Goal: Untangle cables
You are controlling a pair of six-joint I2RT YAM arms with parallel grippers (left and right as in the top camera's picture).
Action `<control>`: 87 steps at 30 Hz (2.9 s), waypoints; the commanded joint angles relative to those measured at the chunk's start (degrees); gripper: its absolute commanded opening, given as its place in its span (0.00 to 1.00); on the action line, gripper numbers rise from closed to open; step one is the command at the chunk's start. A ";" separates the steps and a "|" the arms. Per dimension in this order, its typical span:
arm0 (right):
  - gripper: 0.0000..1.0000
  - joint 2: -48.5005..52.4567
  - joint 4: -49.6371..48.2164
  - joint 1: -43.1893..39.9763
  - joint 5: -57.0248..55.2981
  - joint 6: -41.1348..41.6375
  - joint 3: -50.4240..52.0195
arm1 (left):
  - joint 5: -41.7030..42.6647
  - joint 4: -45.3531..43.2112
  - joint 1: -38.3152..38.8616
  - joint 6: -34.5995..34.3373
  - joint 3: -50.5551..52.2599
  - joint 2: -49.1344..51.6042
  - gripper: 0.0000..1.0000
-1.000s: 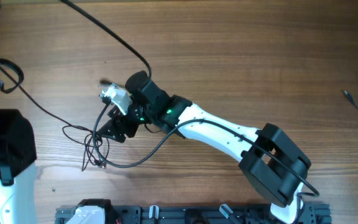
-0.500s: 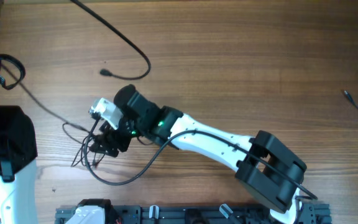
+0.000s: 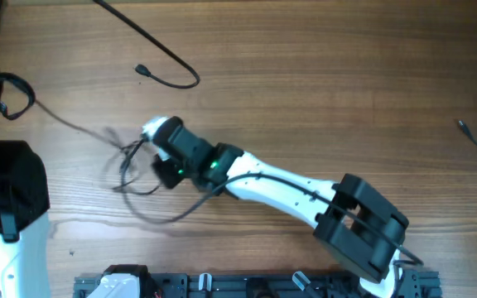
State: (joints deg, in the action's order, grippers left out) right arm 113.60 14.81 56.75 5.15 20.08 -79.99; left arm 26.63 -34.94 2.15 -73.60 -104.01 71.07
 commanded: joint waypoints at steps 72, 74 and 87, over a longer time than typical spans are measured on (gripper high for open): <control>0.04 -20.22 43.21 -80.87 -11.67 -7.74 -30.47 | 10.62 78.14 0.13 63.21 -1.05 11.82 0.04; 0.04 -20.11 43.74 -86.07 -5.25 -3.21 -30.47 | 10.62 78.01 3.26 64.74 -1.05 12.57 0.04; 0.04 -19.91 34.56 -104.32 15.23 -0.13 -30.40 | 10.40 74.49 16.57 65.96 -1.05 15.85 0.04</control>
State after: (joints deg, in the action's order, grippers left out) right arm 93.54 51.13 -45.80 17.82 18.65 -109.62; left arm 36.58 40.51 16.58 -9.23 -104.38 86.30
